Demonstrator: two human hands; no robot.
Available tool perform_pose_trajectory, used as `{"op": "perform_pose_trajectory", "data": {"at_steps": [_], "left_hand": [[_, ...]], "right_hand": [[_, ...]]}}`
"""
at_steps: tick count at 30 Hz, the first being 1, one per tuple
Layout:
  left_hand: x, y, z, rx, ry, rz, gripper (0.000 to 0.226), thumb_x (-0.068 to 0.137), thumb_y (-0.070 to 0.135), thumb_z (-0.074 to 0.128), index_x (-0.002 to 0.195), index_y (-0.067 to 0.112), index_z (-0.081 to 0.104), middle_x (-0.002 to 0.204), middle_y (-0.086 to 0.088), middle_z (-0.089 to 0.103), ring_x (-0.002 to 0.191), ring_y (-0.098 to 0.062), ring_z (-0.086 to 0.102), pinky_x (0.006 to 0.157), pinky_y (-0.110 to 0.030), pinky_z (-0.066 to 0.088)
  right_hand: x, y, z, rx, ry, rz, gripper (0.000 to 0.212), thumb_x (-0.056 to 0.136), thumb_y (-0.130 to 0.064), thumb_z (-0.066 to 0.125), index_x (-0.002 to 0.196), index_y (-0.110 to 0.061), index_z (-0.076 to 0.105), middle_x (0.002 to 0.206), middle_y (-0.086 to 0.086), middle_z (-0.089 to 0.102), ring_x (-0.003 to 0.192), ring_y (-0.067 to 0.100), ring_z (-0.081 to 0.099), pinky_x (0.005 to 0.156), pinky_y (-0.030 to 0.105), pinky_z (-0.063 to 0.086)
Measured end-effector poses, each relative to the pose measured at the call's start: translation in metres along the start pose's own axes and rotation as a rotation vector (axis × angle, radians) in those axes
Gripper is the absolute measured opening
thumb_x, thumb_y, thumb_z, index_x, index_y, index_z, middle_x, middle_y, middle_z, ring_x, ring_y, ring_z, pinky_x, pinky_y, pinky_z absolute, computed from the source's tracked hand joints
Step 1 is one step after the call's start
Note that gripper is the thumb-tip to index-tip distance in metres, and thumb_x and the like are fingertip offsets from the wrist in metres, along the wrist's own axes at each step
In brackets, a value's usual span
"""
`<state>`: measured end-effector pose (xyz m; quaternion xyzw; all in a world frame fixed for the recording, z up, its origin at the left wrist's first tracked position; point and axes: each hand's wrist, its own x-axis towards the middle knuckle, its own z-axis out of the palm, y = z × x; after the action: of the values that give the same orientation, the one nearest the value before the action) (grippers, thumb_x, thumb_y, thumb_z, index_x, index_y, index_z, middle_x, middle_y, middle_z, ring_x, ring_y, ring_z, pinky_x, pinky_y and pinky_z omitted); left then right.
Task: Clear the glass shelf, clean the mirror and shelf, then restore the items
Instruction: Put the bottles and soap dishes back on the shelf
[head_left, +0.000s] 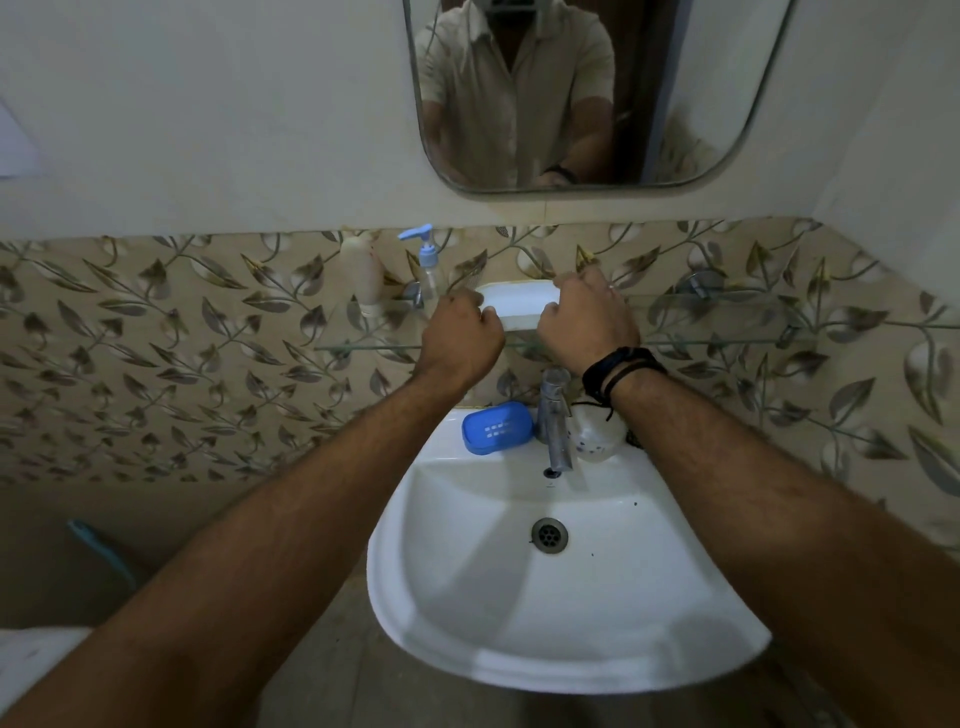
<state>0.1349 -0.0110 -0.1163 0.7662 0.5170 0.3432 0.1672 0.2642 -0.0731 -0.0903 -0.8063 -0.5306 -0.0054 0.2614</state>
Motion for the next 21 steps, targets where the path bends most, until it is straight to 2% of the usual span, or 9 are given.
{"op": "perform_pose_trajectory", "data": {"at_steps": [2,8,11,13,17,21], "left_hand": [[-0.012,-0.002,0.001,-0.044,0.035,0.021,0.035,0.095,0.026,0.049,0.124,0.009,0.061,0.119,-0.009,0.065,0.107,-0.022,0.060,0.092,-0.034,0.048],[-0.045,-0.024,0.008,-0.083,0.058,-0.025,0.021,0.093,0.020,0.051,0.109,0.011,0.061,0.112,-0.007,0.062,0.101,-0.020,0.057,0.082,-0.027,0.039],[-0.060,-0.033,0.012,-0.096,0.074,0.011,0.015,0.092,0.019,0.053,0.102,0.010,0.059,0.105,-0.005,0.062,0.095,-0.021,0.057,0.080,-0.032,0.043],[-0.070,-0.042,0.021,-0.080,0.023,0.006,0.012,0.092,0.021,0.053,0.098,0.011,0.058,0.101,-0.004,0.061,0.093,-0.020,0.056,0.080,-0.033,0.044],[-0.084,-0.075,0.044,-0.038,-0.141,-0.159,0.019,0.095,0.030,0.049,0.098,0.013,0.059,0.104,-0.003,0.063,0.095,-0.022,0.060,0.081,-0.035,0.047],[-0.088,-0.106,0.068,0.028,-0.293,-0.246,0.022,0.094,0.033,0.048,0.100,0.015,0.059,0.104,-0.006,0.061,0.094,-0.026,0.060,0.074,-0.030,0.039]], "right_hand": [[-0.015,-0.001,0.009,0.033,-0.015,-0.053,0.038,0.090,-0.021,0.045,0.125,-0.012,0.057,0.129,0.012,0.051,0.116,0.033,0.053,0.095,0.043,0.048],[-0.055,-0.002,0.041,0.039,-0.094,-0.112,0.028,0.089,-0.017,0.046,0.111,-0.008,0.061,0.117,0.015,0.056,0.110,0.034,0.055,0.094,0.041,0.046],[-0.071,-0.004,0.059,0.092,-0.125,-0.121,0.024,0.089,-0.015,0.045,0.106,-0.010,0.062,0.113,0.013,0.058,0.106,0.033,0.056,0.089,0.041,0.048],[-0.080,-0.003,0.075,0.128,-0.170,-0.092,0.024,0.088,-0.014,0.046,0.104,-0.010,0.063,0.113,0.012,0.059,0.105,0.032,0.056,0.086,0.040,0.049],[-0.090,0.002,0.114,0.169,-0.298,0.002,0.028,0.088,-0.014,0.049,0.110,-0.009,0.065,0.117,0.011,0.061,0.107,0.030,0.059,0.083,0.031,0.049],[-0.095,0.011,0.152,0.160,-0.395,0.086,0.040,0.088,-0.019,0.054,0.127,-0.010,0.056,0.128,0.015,0.054,0.117,0.035,0.054,0.097,0.041,0.047]]}}
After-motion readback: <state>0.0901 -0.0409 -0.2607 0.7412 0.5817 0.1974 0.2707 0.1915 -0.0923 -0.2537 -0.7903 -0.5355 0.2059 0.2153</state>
